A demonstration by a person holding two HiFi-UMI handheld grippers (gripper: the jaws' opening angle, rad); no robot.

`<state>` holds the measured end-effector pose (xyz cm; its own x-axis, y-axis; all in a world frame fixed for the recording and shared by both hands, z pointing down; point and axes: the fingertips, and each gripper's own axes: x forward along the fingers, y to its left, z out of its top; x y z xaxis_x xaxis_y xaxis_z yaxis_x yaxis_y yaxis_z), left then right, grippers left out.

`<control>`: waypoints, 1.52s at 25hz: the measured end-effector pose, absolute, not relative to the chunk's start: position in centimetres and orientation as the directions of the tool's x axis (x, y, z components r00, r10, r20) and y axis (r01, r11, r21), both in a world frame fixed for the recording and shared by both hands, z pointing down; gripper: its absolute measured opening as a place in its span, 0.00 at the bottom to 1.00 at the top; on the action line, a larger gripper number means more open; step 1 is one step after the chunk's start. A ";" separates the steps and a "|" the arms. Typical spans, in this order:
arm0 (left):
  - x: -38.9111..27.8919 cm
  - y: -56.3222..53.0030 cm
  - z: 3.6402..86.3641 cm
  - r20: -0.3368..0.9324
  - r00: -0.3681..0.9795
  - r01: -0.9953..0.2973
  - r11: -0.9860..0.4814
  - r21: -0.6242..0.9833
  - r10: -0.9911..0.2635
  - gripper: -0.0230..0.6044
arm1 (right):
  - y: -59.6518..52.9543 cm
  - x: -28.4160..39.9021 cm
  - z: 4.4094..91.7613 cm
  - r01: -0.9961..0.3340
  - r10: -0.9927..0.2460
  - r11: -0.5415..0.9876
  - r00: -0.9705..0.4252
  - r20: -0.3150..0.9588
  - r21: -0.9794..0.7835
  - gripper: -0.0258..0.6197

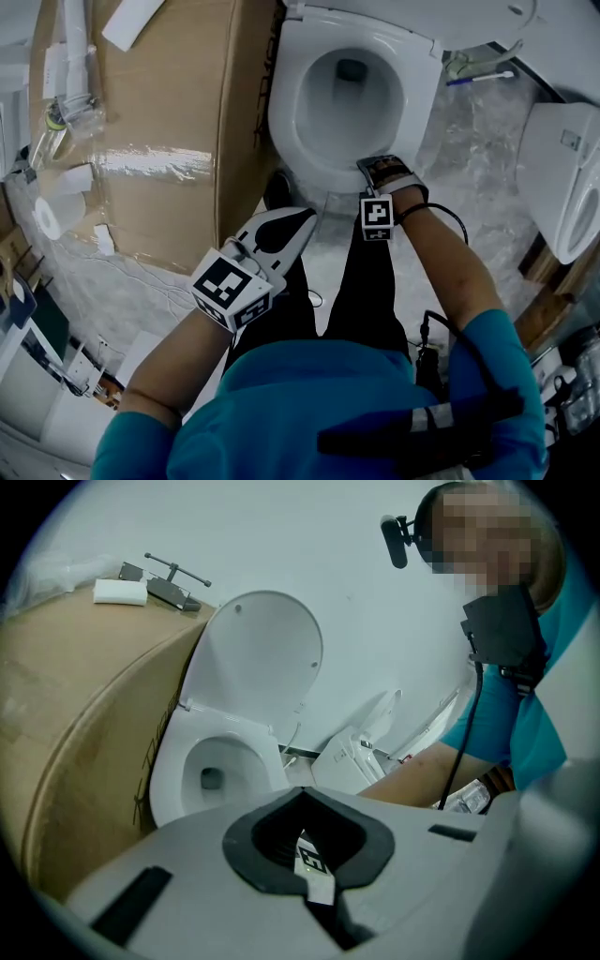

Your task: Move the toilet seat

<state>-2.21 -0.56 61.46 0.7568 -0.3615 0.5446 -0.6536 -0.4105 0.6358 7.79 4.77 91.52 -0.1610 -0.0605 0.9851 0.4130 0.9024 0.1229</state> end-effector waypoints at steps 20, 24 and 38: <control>-4.0 -2.3 57.4 0.509 0.741 -0.667 -0.398 0.630 -0.437 0.02 | 4.6 7.3 82.9 0.382 -0.040 0.912 -0.273 0.961 0.147 0.44; -4.1 -2.7 56.7 0.507 0.742 -0.666 -0.399 0.631 -0.438 0.02 | 4.0 7.2 79.8 0.349 -0.072 0.917 -0.335 0.939 0.195 0.41; -3.3 -2.8 54.7 0.482 0.756 -0.651 -0.437 0.620 -0.443 0.02 | -0.1 7.6 69.1 0.145 -0.231 0.929 -0.489 0.841 0.339 0.26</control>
